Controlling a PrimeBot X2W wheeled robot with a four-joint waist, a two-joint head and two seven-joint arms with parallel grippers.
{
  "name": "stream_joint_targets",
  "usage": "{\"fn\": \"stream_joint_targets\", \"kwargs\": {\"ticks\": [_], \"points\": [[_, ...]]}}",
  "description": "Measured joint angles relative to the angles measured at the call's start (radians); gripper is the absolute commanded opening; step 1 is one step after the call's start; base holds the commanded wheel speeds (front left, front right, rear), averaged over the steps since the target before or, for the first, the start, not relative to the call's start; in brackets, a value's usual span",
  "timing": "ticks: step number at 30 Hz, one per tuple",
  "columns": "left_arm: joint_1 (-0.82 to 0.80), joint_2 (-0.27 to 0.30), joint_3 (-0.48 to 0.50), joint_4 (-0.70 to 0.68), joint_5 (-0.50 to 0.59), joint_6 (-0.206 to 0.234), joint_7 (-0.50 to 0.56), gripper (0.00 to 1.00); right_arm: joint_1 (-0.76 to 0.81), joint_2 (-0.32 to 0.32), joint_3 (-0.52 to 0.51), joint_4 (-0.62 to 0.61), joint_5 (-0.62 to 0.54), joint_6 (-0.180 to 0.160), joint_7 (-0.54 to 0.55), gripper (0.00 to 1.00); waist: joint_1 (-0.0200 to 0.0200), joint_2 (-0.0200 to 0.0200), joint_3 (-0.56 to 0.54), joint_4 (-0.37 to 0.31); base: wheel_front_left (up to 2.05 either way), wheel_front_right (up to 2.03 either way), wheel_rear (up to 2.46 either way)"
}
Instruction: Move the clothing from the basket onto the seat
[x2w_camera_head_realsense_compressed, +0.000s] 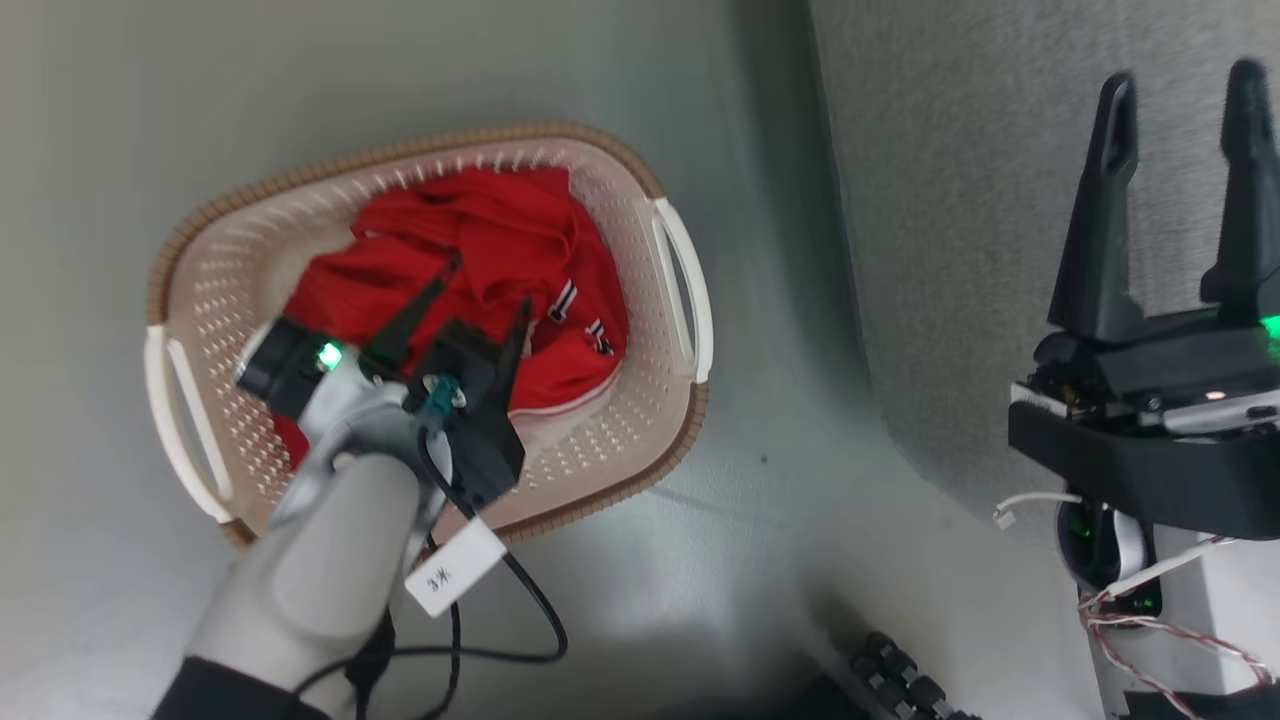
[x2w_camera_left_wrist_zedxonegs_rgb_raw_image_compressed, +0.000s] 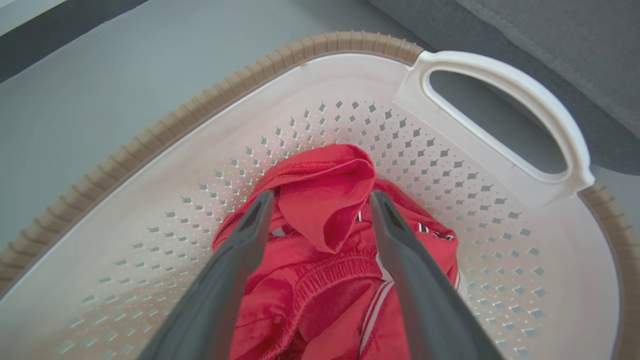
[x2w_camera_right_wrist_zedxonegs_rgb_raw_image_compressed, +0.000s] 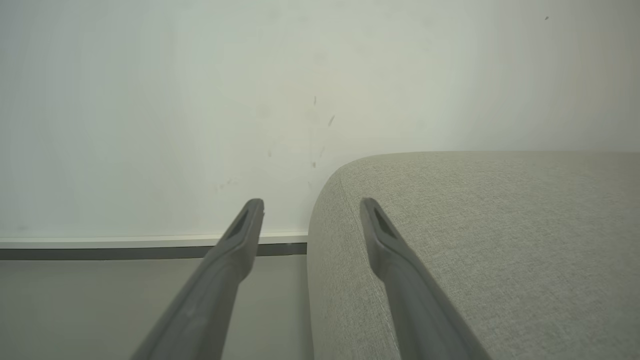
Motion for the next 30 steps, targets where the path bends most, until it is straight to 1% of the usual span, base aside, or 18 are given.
{"fn": "stream_joint_targets", "kwargs": {"ticks": [5, 11, 14, 23, 24, 25, 26, 27, 28, 29, 30], "points": [[-0.062, 0.012, 0.010, 0.026, 0.010, 0.001, -0.001, 1.00, -0.048, 0.003, 0.003, -0.017, -0.005, 0.000, 0.000, 1.00, 0.0000, -0.0001, 0.074, -0.010, 0.00, 0.00, 0.00], [-0.088, 0.012, 0.009, 0.076, 0.024, 0.011, -0.002, 1.00, -0.071, 0.005, 0.005, -0.015, -0.013, 0.000, 0.000, 1.00, 0.0000, -0.0001, 0.139, -0.023, 0.00, 0.00, 0.00], [-0.113, 0.004, 0.016, 0.089, 0.024, 0.028, -0.012, 1.00, -0.083, 0.006, 0.004, -0.012, -0.013, 0.000, 0.000, 1.00, 0.0000, -0.0001, 0.158, -0.031, 0.00, 0.00, 0.00], [-0.162, -0.007, 0.028, 0.131, 0.018, 0.049, -0.030, 1.00, -0.088, 0.011, 0.011, 0.000, -0.016, 0.002, 0.000, 1.00, -0.0002, -0.0001, 0.171, -0.041, 0.00, 0.00, 0.00], [-0.166, -0.007, 0.029, 0.135, 0.017, 0.053, -0.034, 0.91, -0.088, 0.011, 0.011, 0.002, -0.016, 0.002, 0.000, 1.00, -0.0002, -0.0001, 0.172, -0.042, 0.00, 0.00, 0.00], [-0.171, -0.008, 0.030, 0.139, 0.017, 0.053, -0.034, 0.74, -0.089, 0.012, 0.011, 0.004, -0.016, 0.003, 0.000, 1.00, -0.0002, -0.0001, 0.172, -0.043, 0.00, 0.00, 0.00], [-0.175, -0.009, 0.031, 0.142, 0.017, 0.053, -0.034, 0.44, -0.089, 0.012, 0.011, 0.007, -0.016, 0.003, 0.000, 1.00, -0.0002, -0.0001, 0.173, -0.044, 0.00, 0.00, 0.00], [-0.179, -0.010, 0.032, 0.146, 0.016, 0.054, -0.037, 0.22, -0.089, 0.012, 0.011, 0.009, -0.017, 0.003, 0.000, 1.00, -0.0002, -0.0002, 0.173, -0.044, 0.00, 0.00, 0.00], [-0.180, -0.011, 0.033, 0.151, 0.016, 0.054, -0.041, 0.04, -0.089, 0.012, 0.011, 0.011, -0.019, 0.003, 0.000, 1.00, -0.0002, -0.0003, 0.173, -0.045, 0.00, 0.00, 0.00], [-0.181, -0.013, 0.033, 0.157, 0.015, 0.054, -0.043, 0.00, -0.089, 0.013, 0.011, 0.012, -0.022, 0.003, 0.000, 1.00, -0.0002, -0.0003, 0.172, -0.045, 0.00, 0.00, 0.00], [-0.181, -0.013, 0.032, 0.162, 0.014, 0.054, -0.043, 0.00, -0.089, 0.013, 0.011, 0.014, -0.022, 0.004, 0.000, 1.00, -0.0002, -0.0003, 0.172, -0.045, 0.00, 0.00, 0.00]]}}
